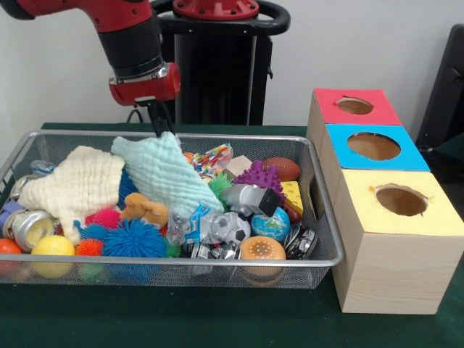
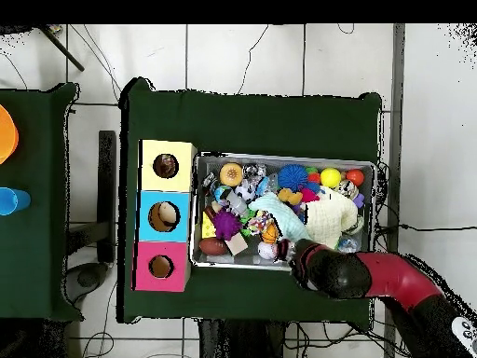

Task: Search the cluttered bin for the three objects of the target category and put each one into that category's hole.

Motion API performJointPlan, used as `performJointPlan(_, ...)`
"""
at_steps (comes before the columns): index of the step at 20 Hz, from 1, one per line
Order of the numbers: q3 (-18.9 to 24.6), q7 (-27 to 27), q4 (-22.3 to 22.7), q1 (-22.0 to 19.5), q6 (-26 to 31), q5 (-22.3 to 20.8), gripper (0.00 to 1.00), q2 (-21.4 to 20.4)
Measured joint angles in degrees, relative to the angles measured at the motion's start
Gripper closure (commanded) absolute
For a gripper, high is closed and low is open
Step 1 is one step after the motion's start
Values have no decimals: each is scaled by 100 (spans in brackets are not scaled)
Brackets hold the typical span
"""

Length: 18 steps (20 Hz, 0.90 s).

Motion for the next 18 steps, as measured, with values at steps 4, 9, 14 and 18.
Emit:
performJointPlan(4, 89, -17, -57, -58, 85, -59, 100, 8)
performJointPlan(9, 266, -182, -98, -167, 369, -140, 100, 19)
performJointPlan(14, 379, -406, -152, -221, 662, -170, 100, 110)
performJointPlan(18, 455, -539, -225, -230, 844, -179, 100, 194)
